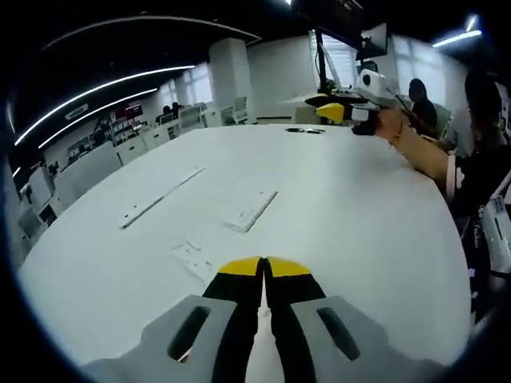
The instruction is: Locate the socket holder cover, grip the socket holder cover, clip it into the socket holder slot.
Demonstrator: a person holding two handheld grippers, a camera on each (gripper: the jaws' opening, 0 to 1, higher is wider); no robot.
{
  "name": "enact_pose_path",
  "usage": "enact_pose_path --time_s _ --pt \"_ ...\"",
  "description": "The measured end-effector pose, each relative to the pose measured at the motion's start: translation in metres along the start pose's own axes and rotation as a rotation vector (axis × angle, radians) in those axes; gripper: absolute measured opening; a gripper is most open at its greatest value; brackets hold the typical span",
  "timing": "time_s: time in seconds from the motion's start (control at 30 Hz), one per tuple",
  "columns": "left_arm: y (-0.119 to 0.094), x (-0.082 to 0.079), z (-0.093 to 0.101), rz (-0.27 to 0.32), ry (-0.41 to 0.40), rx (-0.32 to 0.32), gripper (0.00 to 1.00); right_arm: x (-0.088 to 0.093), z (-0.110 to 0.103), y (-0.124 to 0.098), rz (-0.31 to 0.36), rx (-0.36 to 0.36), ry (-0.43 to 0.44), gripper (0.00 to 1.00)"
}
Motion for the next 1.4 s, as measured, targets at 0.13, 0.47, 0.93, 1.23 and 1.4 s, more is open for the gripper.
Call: enact_pose_path --time_s 0.13,0.47,0.93,1.23,1.4 --pt "0.004 0.002 -0.006 -0.004 -0.057 0.082 0.03 0.002 0.004 0.0 -0.006 0.017 -0.01 0.36" --pt "0.009 0.049 0.017 -0.157 -0.106 0.182 0.03 0.013 0.009 0.002 -0.029 0.03 0.01 0.36" --pt "0.011 0.058 0.017 -0.202 -0.082 0.155 0.03 0.015 0.009 0.001 -0.036 0.026 0.012 0.36" --pt "0.011 0.057 0.011 -0.197 -0.081 0.142 0.03 0.016 0.006 0.001 -0.041 0.026 0.008 0.36" --pt "0.011 0.057 0.01 -0.195 -0.079 0.134 0.03 0.016 0.006 0.001 -0.041 0.025 0.009 0.36"
Point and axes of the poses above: the point that each gripper's makers call its tool centre point, and the gripper's own axes: y roughly forward along the fingers, z roughly to its right, x roughly out of its underside, the point moved 1 cm from there along -y, roughly backward along the fingers, and after that the axes turned 2 degrees about -x, right-handed, at the moved point
